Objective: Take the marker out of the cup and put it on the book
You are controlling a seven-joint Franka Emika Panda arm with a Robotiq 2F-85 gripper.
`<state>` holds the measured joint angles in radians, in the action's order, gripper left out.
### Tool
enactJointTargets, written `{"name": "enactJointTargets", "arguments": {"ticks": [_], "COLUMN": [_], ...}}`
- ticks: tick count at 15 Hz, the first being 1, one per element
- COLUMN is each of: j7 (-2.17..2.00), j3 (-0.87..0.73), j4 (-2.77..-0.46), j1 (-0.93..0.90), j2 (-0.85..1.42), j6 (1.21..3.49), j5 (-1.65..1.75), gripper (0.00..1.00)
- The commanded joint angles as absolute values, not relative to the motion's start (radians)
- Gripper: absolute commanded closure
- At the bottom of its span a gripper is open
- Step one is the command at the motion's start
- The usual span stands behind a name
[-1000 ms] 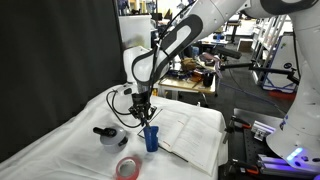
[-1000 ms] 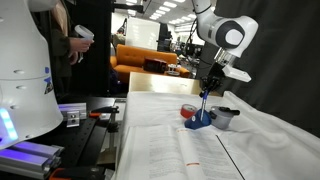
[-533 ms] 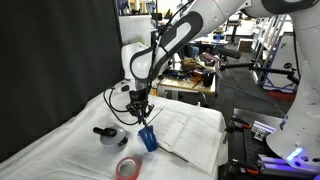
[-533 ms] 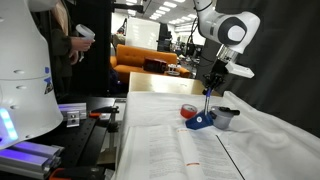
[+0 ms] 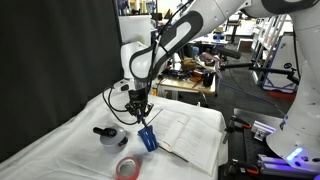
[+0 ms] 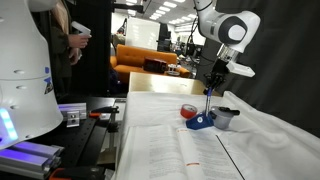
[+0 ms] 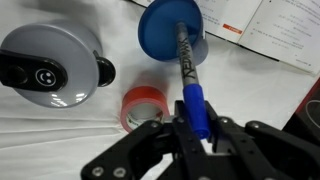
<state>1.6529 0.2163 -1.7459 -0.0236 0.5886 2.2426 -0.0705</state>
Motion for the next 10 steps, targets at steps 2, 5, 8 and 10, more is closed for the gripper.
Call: {"name": "enactJointTargets", "arguments": {"ticks": [2, 5, 8, 10], "j7": [1.693, 1.692, 1.689, 1.695], "j3": [0.219, 0.238, 0.244, 0.244], "j4": [-1.722, -1.714, -1.713, -1.710], "j1": [-0.049, -0.067, -0.083, -0.086], "j2": [0.570, 0.551, 0.531, 0.524], "j6": [2.240, 2.239, 2.235, 2.238], "j5": [0.004, 0.006, 0.005, 0.005], "gripper": [0.95, 0.95, 0.95, 0.95]}}
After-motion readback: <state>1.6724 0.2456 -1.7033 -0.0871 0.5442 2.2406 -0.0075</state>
